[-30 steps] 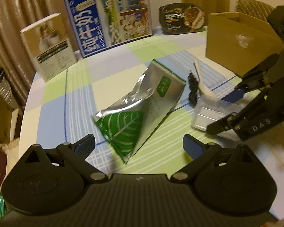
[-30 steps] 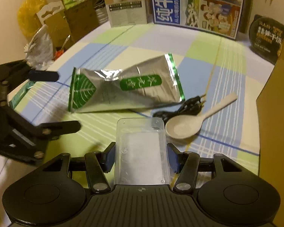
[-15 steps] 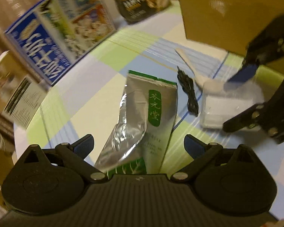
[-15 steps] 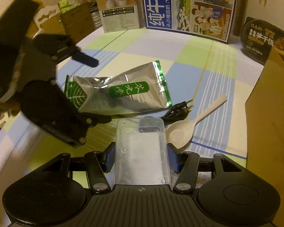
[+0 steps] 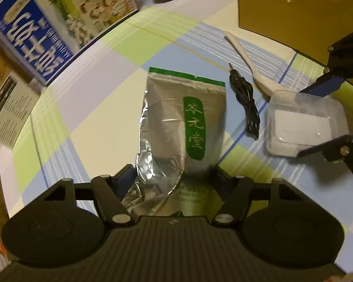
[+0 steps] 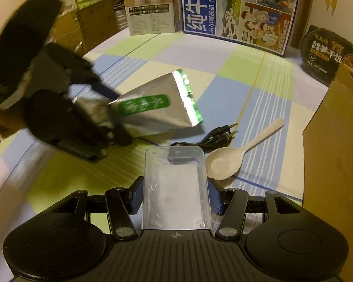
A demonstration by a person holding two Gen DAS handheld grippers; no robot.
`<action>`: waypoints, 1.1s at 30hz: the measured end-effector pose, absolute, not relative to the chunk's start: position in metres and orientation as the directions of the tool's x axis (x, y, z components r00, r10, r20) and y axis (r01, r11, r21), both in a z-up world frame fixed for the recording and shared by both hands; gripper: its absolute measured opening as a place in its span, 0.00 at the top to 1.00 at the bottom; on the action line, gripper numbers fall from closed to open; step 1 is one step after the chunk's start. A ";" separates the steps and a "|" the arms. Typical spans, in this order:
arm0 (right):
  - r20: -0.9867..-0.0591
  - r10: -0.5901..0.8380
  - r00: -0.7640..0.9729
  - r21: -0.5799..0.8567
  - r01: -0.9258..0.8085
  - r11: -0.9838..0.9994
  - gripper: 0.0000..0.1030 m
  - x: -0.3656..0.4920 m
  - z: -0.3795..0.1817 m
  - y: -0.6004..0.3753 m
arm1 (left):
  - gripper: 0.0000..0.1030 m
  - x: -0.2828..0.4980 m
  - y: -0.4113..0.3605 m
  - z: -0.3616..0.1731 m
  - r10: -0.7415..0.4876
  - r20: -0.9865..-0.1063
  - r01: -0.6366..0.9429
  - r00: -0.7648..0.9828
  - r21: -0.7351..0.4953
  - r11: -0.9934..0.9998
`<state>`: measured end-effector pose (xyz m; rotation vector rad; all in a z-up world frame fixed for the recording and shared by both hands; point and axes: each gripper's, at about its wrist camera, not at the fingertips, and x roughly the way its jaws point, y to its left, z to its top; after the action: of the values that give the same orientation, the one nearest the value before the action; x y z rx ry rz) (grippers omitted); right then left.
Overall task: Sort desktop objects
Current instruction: 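Lift the silver tea bag with the left gripper while the right gripper holds the clear container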
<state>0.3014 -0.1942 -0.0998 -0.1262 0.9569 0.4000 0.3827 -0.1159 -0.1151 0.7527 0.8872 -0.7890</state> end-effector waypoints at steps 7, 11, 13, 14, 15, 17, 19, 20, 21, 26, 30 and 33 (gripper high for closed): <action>-0.797 0.319 0.514 0.135 -0.363 0.922 0.48 0.296 -0.087 -0.199 | 0.64 0.343 -0.086 -0.097 -0.250 -0.904 0.751 0.348 0.108 0.651; -0.785 0.329 0.525 0.159 -0.344 0.926 0.48 0.285 -0.078 -0.204 | 0.65 0.307 -0.068 -0.092 -0.260 -0.912 0.692 0.318 0.036 0.721; -0.779 0.337 0.529 0.169 -0.340 0.925 0.48 0.275 -0.071 -0.206 | 0.65 0.286 -0.061 -0.089 -0.263 -0.914 0.665 0.309 0.010 0.747; -0.773 0.344 0.533 0.173 -0.344 0.923 0.48 0.268 -0.067 -0.206 | 0.65 0.275 -0.059 -0.088 -0.269 -0.915 0.653 0.300 -0.009 0.757; -0.769 0.347 0.538 0.174 -0.346 0.922 0.48 0.262 -0.064 -0.207 | 0.65 0.265 -0.056 -0.086 -0.279 -0.915 0.645 0.290 -0.028 0.763; -0.764 0.345 0.546 0.178 -0.335 0.925 0.48 0.246 -0.060 -0.210 | 0.65 0.241 -0.049 -0.082 -0.301 -0.916 0.634 0.264 -0.070 0.770; -0.768 0.342 0.542 0.191 -0.316 0.929 0.48 0.228 -0.061 -0.214 | 0.62 0.222 -0.045 -0.081 -0.313 -0.919 0.630 0.239 -0.098 0.770; -0.773 0.343 0.535 0.199 -0.308 0.930 0.48 0.217 -0.063 -0.215 | 0.61 0.215 -0.044 -0.081 -0.318 -0.918 0.627 0.235 -0.107 0.772; -0.778 0.342 0.528 0.204 -0.303 0.931 0.48 0.208 -0.065 -0.216 | 0.56 0.209 -0.041 -0.079 -0.325 -0.915 0.622 0.237 -0.114 0.774; -0.797 0.324 0.510 0.193 -0.292 0.937 0.48 0.170 -0.075 -0.214 | 0.23 0.198 -0.036 -0.075 -0.320 -0.904 0.616 0.283 -0.084 0.783; -0.803 0.316 0.504 0.185 -0.293 0.938 0.48 0.159 -0.081 -0.215 | 0.14 0.200 -0.048 -0.078 -0.292 -0.907 0.648 0.305 -0.028 0.762; -0.807 0.311 0.501 0.191 -0.278 0.941 0.48 0.157 -0.086 -0.217 | 0.14 0.208 -0.059 -0.084 -0.271 -0.917 0.673 0.293 -0.004 0.740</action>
<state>0.1573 -0.2166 -0.0855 0.0374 0.9833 0.3563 0.2075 -0.0594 -0.0839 0.4237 1.1063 -0.6542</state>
